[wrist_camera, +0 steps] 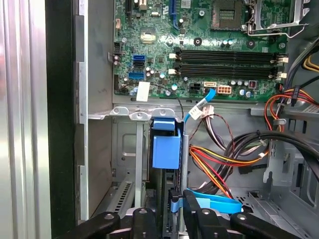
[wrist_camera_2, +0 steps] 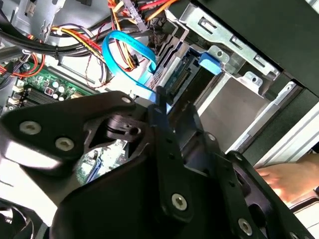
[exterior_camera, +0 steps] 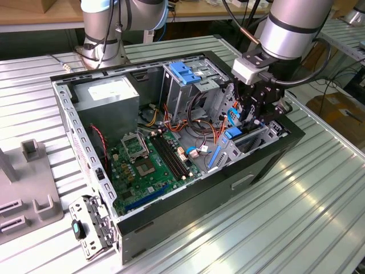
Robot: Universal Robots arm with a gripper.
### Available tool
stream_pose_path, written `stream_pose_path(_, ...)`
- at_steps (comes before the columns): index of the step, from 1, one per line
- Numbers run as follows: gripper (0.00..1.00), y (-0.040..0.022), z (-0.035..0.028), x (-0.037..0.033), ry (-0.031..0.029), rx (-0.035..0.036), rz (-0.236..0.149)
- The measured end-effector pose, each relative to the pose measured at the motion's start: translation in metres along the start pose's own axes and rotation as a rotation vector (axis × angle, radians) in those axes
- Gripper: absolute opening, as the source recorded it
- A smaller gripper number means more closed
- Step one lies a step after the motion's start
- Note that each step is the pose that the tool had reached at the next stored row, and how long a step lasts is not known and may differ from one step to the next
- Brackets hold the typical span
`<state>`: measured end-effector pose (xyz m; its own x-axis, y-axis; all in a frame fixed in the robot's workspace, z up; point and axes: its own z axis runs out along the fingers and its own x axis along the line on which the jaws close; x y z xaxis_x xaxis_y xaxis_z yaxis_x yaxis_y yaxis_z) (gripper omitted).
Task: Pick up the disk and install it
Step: 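Insert the first disk wire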
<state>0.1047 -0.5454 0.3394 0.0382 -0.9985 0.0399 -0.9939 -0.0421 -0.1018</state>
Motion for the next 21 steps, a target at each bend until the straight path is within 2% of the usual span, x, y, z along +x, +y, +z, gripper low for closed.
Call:
stream_pose_path(4, 0.35, -0.0001, -0.0007, 0.0, 0.0004, -0.0001, 0.0)
stream_pose_path(10, 0.35, -0.0015, -0.0148, 0.0004, 0.0011, -0.0001, 0.0)
stream_pose_path(13, 0.35, -0.002, -0.0195, 0.0005, 0.002, -0.0001, 0.0)
stream_pose_path(19, 0.35, -0.0021, -0.0197, 0.0005, 0.0024, -0.0002, 0.0)
stream_pose_path(20, 0.35, -0.003, -0.0197, 0.0006, 0.0031, -0.0042, 0.0)
stream_pose_path(21, 0.35, -0.004, -0.0196, 0.0006, 0.0043, -0.0111, 0.001)
